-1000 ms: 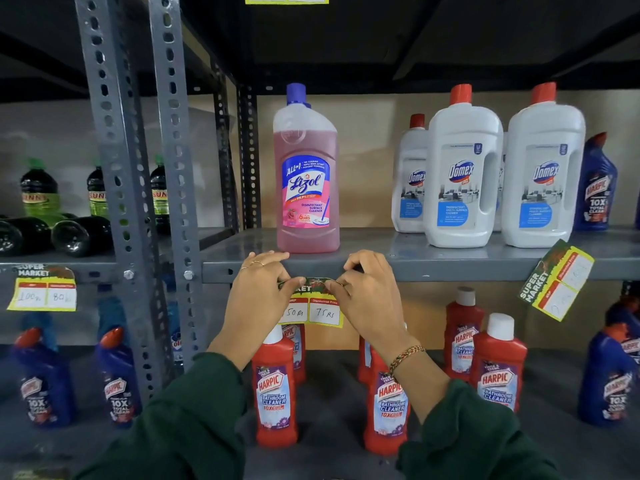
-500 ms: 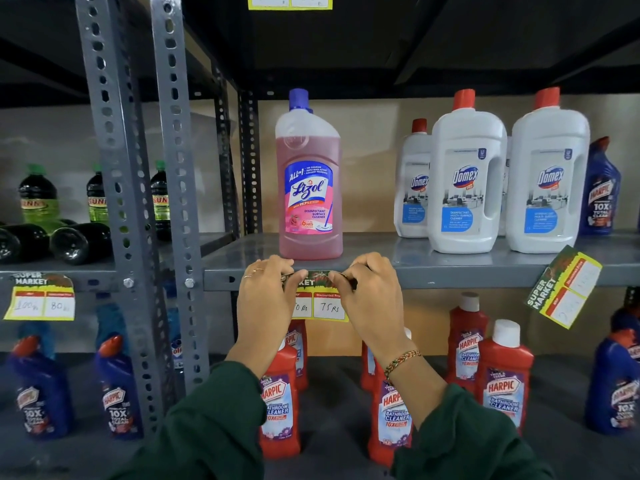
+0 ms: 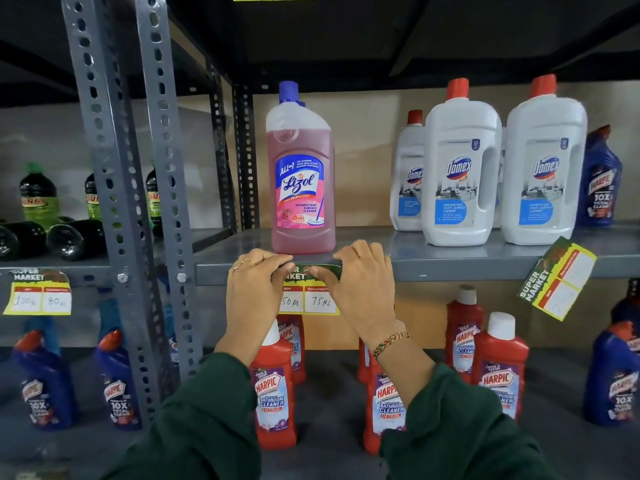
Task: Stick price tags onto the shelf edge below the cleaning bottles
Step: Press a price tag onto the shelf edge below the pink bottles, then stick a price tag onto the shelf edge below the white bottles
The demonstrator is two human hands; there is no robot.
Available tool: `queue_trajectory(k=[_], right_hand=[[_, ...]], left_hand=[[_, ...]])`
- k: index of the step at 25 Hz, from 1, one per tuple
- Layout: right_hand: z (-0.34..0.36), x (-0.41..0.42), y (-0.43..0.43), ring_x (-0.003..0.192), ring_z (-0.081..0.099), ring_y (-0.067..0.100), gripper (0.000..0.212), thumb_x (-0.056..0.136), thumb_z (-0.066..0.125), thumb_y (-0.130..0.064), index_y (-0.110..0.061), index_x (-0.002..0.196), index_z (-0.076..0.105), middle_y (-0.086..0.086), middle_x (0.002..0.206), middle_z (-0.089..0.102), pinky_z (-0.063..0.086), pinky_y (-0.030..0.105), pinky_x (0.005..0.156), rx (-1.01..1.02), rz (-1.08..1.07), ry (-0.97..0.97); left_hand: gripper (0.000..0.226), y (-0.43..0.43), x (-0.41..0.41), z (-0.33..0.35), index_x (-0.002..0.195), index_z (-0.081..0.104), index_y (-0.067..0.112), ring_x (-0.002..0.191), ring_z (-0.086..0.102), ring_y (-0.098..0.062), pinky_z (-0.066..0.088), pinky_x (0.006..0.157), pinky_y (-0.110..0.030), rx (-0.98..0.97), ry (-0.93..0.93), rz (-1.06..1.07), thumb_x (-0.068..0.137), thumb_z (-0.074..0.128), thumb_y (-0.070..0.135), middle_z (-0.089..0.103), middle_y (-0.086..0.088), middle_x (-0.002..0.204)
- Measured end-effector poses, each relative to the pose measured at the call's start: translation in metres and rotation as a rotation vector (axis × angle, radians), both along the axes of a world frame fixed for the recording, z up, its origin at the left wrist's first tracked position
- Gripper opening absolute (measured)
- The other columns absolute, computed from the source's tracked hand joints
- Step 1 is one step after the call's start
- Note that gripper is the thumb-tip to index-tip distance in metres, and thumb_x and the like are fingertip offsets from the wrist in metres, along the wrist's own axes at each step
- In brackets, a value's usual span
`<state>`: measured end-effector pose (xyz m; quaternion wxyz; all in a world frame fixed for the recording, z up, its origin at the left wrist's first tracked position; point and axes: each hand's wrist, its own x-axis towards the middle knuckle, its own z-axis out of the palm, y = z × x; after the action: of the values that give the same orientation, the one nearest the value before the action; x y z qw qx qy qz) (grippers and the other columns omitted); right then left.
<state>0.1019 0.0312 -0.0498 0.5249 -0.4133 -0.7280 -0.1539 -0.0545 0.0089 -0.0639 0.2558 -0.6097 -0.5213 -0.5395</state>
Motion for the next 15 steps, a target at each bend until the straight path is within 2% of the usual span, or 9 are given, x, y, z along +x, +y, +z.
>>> queue_trajectory(k=[3, 5, 7, 8, 9, 11, 13, 15], right_hand=[[0.015, 0.035, -0.002, 0.103, 0.047, 0.021, 0.042, 0.081, 0.062, -0.044, -0.008, 0.103, 0.062, 0.007, 0.107, 0.061, 0.036, 0.029, 0.083, -0.228, 0.328, -0.061], [0.024, 0.076, 0.001, 0.117, 0.040, 0.022, 0.037, 0.085, 0.060, -0.034, -0.010, 0.113, 0.058, 0.007, 0.121, 0.057, 0.032, 0.030, 0.095, -0.244, 0.357, -0.169], [0.031, 0.123, 0.008, 0.129, 0.026, 0.029, 0.035, 0.086, 0.059, -0.021, -0.011, 0.119, 0.054, 0.009, 0.133, 0.049, 0.019, 0.040, 0.108, -0.208, 0.154, -0.317], [0.034, 0.148, 0.012, 0.134, 0.018, 0.033, 0.037, 0.085, 0.057, -0.016, -0.013, 0.121, 0.052, 0.009, 0.138, 0.043, 0.012, 0.046, 0.111, -0.211, 0.024, -0.401], [0.037, 0.171, 0.015, 0.136, 0.009, 0.034, 0.040, 0.084, 0.054, -0.014, -0.014, 0.123, 0.050, 0.009, 0.142, 0.038, 0.005, 0.052, 0.112, -0.223, -0.087, -0.470], [0.042, 0.215, 0.021, 0.138, -0.001, 0.036, 0.042, 0.082, 0.051, -0.013, -0.011, 0.124, 0.047, 0.009, 0.145, 0.031, -0.003, 0.059, 0.109, -0.252, -0.257, -0.547], [0.045, 0.248, 0.023, 0.137, 0.005, 0.039, 0.038, 0.083, 0.051, -0.016, -0.008, 0.120, 0.048, 0.012, 0.140, 0.036, 0.002, 0.060, 0.108, -0.300, -0.380, -0.573], [0.045, 0.273, 0.027, 0.126, 0.028, 0.041, 0.031, 0.086, 0.051, -0.022, -0.005, 0.112, 0.053, 0.017, 0.126, 0.047, 0.025, 0.055, 0.103, -0.326, -0.402, -0.554]], left_hand=[[0.027, -0.001, 0.012, -0.006, 0.110, 0.064, 0.009, 0.104, 0.055, -0.035, 0.039, 0.093, -0.053, 0.017, 0.003, 0.098, 0.086, 0.059, 0.020, 0.066, -0.015, 0.109], [0.036, -0.004, 0.041, -0.012, 0.121, 0.055, 0.009, 0.119, 0.042, -0.036, 0.027, 0.102, -0.048, 0.067, -0.002, 0.172, 0.087, 0.057, 0.020, 0.056, -0.017, 0.125], [0.031, -0.008, 0.091, -0.014, 0.116, 0.057, 0.009, 0.113, 0.045, -0.033, 0.029, 0.098, -0.040, 0.149, -0.026, 0.111, 0.087, 0.055, 0.021, 0.058, -0.017, 0.120], [0.025, -0.008, 0.121, -0.015, 0.107, 0.060, 0.009, 0.104, 0.051, -0.031, 0.035, 0.090, -0.037, 0.146, -0.042, 0.042, 0.087, 0.054, 0.023, 0.062, -0.015, 0.110], [0.021, -0.010, 0.152, -0.016, 0.097, 0.062, 0.011, 0.092, 0.056, -0.028, 0.039, 0.079, -0.033, 0.090, -0.050, -0.032, 0.088, 0.052, 0.026, 0.065, -0.013, 0.098], [0.027, -0.003, 0.211, -0.017, 0.082, 0.065, 0.015, 0.072, 0.061, -0.026, 0.041, 0.063, -0.028, -0.143, -0.082, -0.155, 0.089, 0.049, 0.036, 0.069, -0.008, 0.078], [0.038, 0.013, 0.260, -0.021, 0.079, 0.070, 0.018, 0.072, 0.065, -0.023, 0.049, 0.063, -0.031, -0.376, -0.176, -0.294, 0.086, 0.048, 0.048, 0.073, -0.006, 0.077], [0.039, 0.027, 0.300, -0.018, 0.070, 0.069, 0.021, 0.076, 0.065, -0.024, 0.051, 0.066, -0.035, -0.486, -0.299, -0.355, 0.080, 0.050, 0.053, 0.073, -0.008, 0.080]])
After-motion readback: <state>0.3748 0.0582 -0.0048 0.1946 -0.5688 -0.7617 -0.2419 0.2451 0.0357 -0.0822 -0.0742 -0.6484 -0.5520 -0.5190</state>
